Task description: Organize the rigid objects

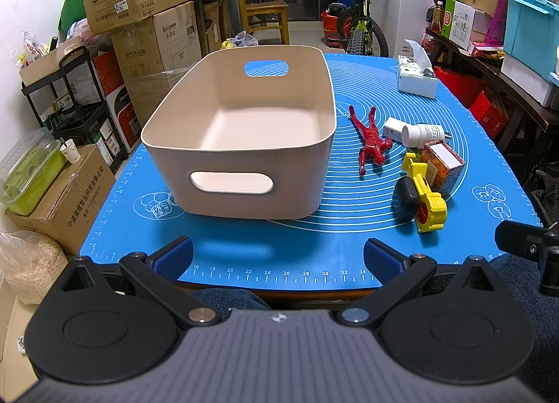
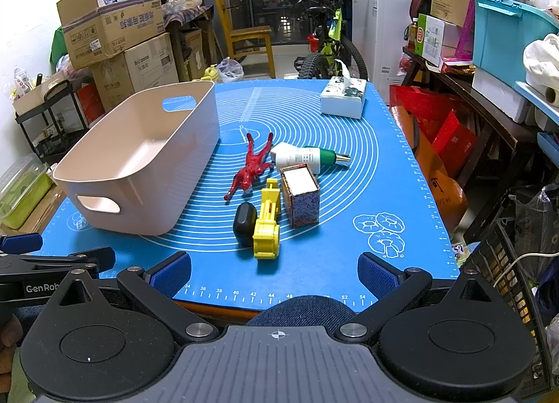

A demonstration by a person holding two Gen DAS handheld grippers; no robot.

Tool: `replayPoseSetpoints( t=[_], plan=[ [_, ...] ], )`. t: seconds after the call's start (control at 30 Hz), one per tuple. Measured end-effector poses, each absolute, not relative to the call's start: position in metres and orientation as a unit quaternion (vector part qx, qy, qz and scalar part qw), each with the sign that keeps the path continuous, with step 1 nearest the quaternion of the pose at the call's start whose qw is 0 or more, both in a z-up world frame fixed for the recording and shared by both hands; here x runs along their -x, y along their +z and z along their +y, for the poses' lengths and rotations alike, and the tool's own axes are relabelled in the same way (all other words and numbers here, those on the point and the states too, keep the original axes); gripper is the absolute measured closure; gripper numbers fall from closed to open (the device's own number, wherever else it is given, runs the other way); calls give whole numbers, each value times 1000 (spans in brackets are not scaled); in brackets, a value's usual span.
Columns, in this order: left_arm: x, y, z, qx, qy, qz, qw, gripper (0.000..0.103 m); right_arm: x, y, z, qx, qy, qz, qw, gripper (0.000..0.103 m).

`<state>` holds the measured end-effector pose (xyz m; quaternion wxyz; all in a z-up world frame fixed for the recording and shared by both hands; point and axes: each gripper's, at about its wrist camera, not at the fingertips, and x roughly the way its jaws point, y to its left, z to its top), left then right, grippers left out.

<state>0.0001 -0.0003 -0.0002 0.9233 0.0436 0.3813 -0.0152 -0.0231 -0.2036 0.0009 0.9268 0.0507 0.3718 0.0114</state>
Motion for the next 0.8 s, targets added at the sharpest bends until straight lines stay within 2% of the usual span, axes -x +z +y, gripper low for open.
replayPoseSetpoints(
  t=[0.53,0.8],
  plan=[
    [-1,0,1,-38,-10,382,923,0,23,6,-209,-52,6,368,928,2],
    [-21,44,9,-31,4,344,938,0,9,30,-207,-69,18,349,934,2]
  ],
)
